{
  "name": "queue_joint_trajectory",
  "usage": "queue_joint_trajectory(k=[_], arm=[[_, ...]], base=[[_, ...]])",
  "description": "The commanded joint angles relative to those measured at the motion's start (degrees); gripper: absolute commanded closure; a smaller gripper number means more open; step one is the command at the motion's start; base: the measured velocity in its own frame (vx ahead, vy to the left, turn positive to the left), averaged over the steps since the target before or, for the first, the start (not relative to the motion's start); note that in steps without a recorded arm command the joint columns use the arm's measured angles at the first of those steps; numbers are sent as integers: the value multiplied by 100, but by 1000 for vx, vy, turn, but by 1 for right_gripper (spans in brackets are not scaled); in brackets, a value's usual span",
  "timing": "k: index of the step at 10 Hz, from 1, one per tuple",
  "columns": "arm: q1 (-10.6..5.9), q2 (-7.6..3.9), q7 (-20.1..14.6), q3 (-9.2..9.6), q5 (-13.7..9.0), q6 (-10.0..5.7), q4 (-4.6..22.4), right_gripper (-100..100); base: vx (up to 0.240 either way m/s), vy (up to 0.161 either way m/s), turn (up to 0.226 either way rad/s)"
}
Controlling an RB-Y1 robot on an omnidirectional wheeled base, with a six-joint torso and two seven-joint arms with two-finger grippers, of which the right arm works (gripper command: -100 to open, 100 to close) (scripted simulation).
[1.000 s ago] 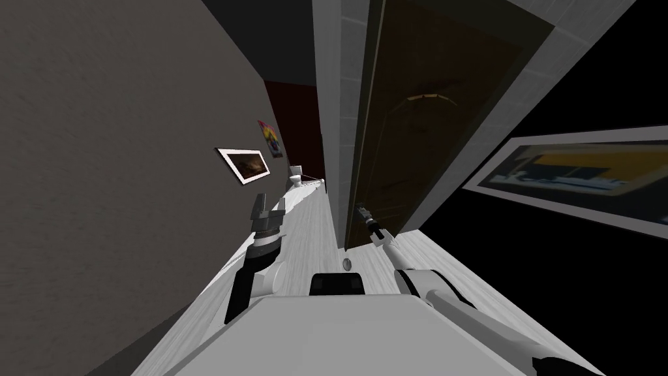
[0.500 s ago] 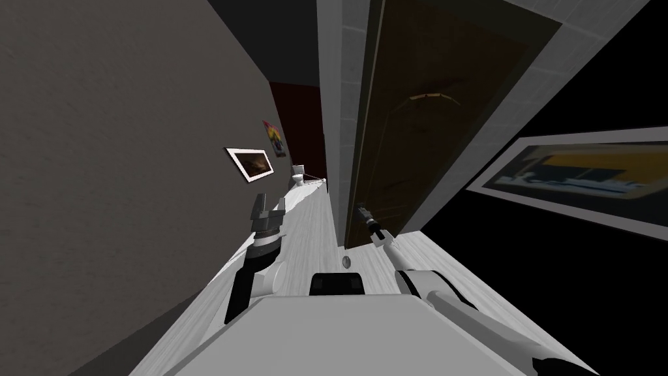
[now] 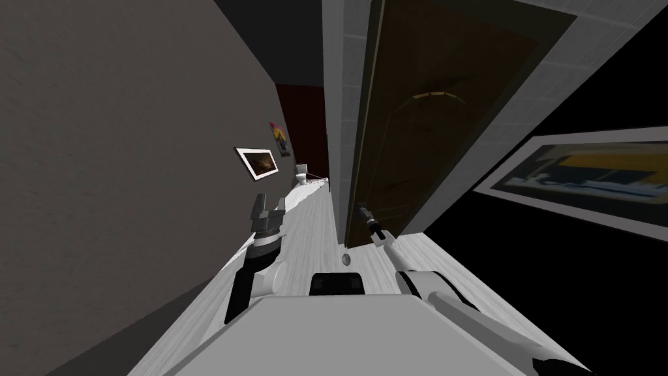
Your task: Pull the door open
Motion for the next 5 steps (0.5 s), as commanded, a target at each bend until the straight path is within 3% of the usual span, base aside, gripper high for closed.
queue_joint_trajectory(k=[1, 5], arm=[[-31, -36, -168, -33, -73, -17, 40, 100], [-19, -64, -799, -8, -393, 2, 33, 100]], base=[[-50, -41, 40], [-44, -37, 73]])
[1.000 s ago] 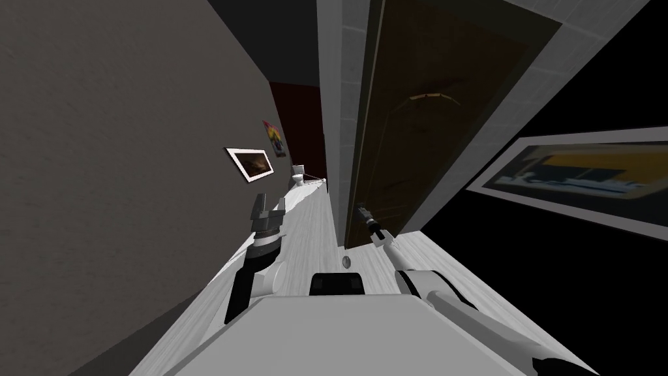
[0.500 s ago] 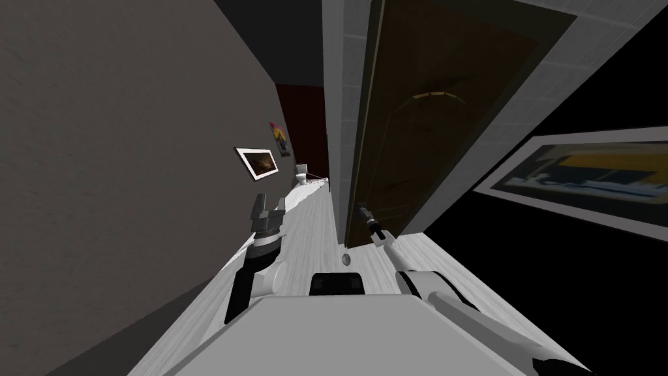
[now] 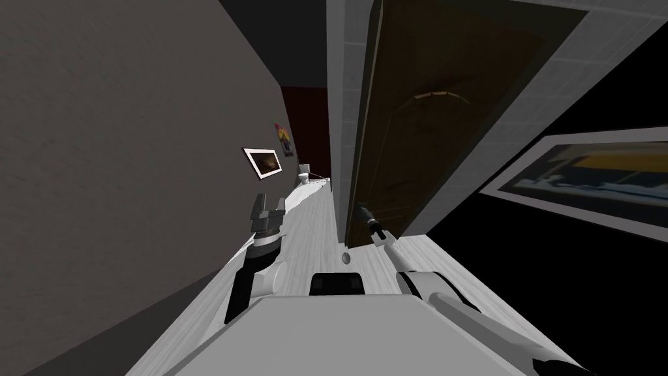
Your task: Pull the door open
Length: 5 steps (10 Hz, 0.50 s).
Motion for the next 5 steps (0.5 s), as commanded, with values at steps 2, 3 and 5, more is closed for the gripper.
queue_joint_trajectory(k=[2, 3, 5], arm=[[-51, -47, -340, -38, -184, -47, 100, 100], [-48, -56, -551, -28, -305, -40, 97, 100], [-44, -66, -798, -17, -431, -33, 94, 100]], base=[[-49, -44, 87], [-44, -37, 68], [-54, -45, 98]])
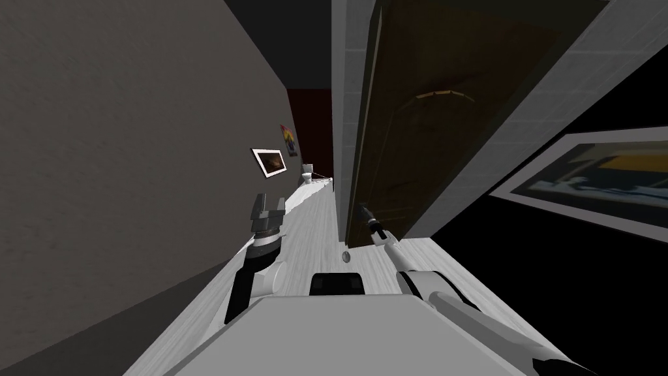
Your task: Pull the door open
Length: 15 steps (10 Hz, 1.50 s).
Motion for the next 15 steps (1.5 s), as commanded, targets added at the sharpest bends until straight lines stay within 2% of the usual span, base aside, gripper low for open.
queue_joint_trajectory(k=[1, 2, 4, 5, 6, 7, 8, 9, 11, 12, 13, 14, 15], arm=[[-7, -44, -286, -23, -162, -25, 31, 100], [-7, -44, -311, -23, -162, -25, 31, 100], [1, -63, -687, -1, -422, -9, 24, 100], [1, -63, -777, -1, -422, -9, 24, 100], [4, -72, -977, 12, -560, -1, 20, 100], [4, -72, -1013, 12, -560, -1, 20, 100], [8, -82, -1228, 24, -699, 7, 16, 100], [8, -82, -1249, 24, -699, 7, 16, 100], [15, -101, -1628, 50, -981, 23, 8, 100], [15, -101, -1723, 50, -981, 23, 8, 100], [18, -110, -1927, 64, -1128, 31, 4, 100], [18, -110, -1962, 64, -1128, 31, 4, 100], [22, -120, -2188, 78, -1275, 40, 0, 100]], base=[[-43, -31, 77], [-36, -32, 44], [-54, -41, 116], [-44, -40, 57], [-44, -38, 93], [-38, -36, 51], [-42, -36, 84], [-35, -31, 56], [-53, -45, 129], [-58, -48, 67], [-54, -38, 97], [-39, -31, 52], [-47, -30, 99]])
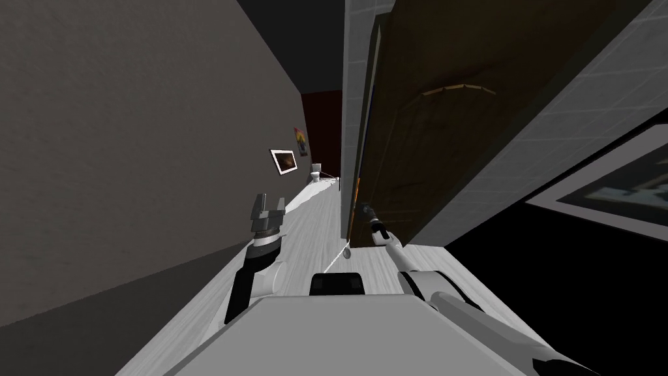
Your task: Pull the door open
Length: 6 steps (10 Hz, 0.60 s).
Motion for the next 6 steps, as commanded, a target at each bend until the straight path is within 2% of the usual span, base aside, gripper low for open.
queue_joint_trajectory(k=[1, 2, 3, 4, 6], arm=[[10, -14, -286, 19, -224, 12, -34, 100], [10, -14, -393, 19, -224, 12, -34, 100], [13, -23, -580, 33, -373, 20, -38, 100], [13, -23, -631, 33, -373, 20, -38, 100], [20, -42, -999, 62, -676, 37, -47, 100]], base=[[-68, -57, 163], [-44, -46, 66], [-50, -38, 101], [-41, -31, 53], [-51, -38, 130]])
